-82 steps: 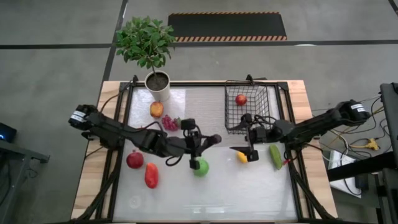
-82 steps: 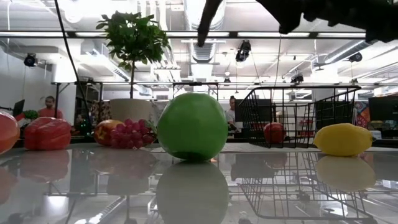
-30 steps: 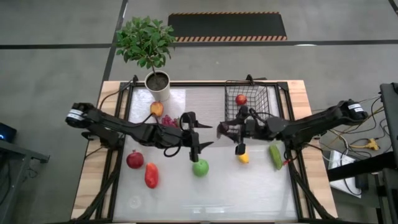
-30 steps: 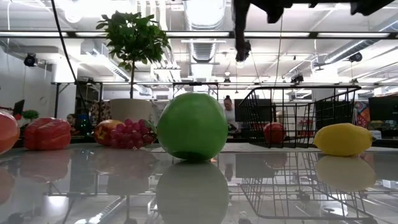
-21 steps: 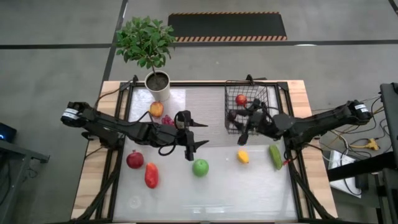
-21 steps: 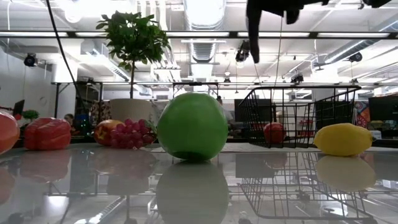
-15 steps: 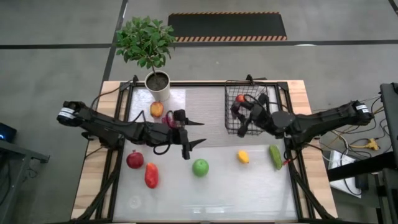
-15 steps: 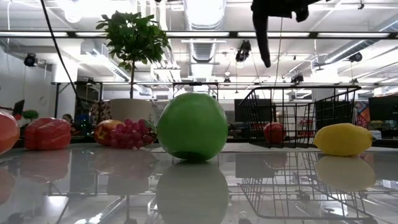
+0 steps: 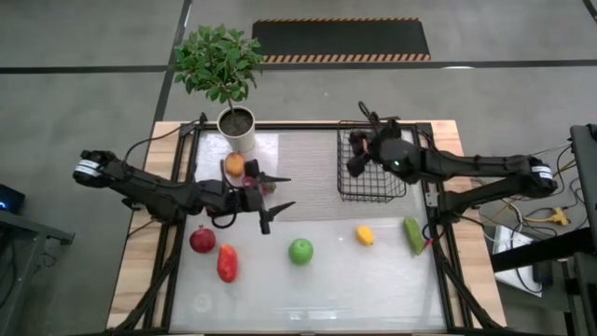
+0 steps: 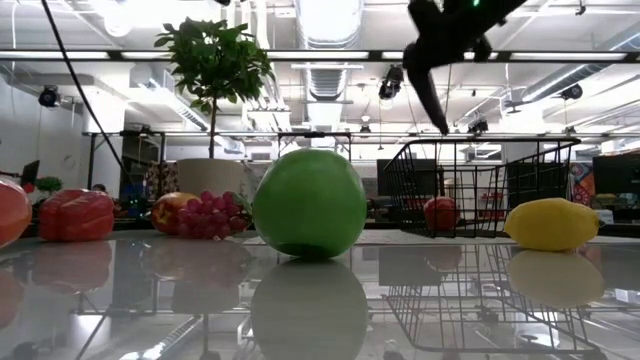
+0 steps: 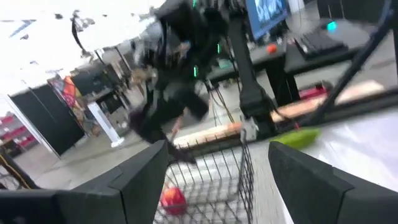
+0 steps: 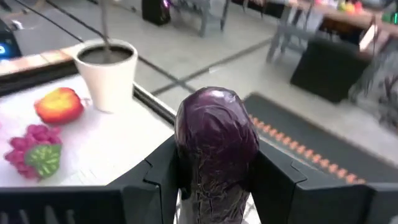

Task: Build produce basket
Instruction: Put the violet eggplant into the wire basket

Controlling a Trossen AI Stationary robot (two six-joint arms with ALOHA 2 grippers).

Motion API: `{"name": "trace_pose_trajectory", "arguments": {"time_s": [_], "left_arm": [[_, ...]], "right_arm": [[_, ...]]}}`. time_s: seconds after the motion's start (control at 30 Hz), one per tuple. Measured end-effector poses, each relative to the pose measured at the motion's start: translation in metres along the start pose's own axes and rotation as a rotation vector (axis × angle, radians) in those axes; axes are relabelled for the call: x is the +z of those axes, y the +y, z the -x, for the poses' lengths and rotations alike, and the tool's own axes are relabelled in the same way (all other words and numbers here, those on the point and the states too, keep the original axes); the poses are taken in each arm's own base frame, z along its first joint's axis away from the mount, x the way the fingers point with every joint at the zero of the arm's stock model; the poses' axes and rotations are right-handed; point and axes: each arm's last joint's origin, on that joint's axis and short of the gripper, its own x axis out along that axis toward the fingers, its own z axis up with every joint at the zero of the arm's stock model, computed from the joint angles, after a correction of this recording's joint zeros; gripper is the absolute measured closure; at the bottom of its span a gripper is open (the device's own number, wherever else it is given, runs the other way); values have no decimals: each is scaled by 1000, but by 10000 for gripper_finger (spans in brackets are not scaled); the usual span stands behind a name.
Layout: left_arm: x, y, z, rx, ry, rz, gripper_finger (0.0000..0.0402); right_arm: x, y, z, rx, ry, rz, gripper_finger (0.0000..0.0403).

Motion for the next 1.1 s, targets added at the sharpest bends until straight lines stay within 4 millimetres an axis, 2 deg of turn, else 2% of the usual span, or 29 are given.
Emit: {"name": "trace_pose_trajectory", "arguments": {"time_s": [0.27, 0.43, 0.77, 1.1], "left_arm": [[8, 10, 11, 42, -41, -14, 139], [2, 10, 16, 40, -33, -36, 139], [2, 18, 30, 53, -57, -37, 139], [1, 18, 32, 55, -57, -44, 139]], "right_arm": [[-13, -17, -49, -58, 128, -133, 259], [-24, -27, -73, -107, 193, -180, 259], [-41, -37, -102, -158, 264, -236, 259], [-56, -40, -123, -198, 295, -260, 259]]}}
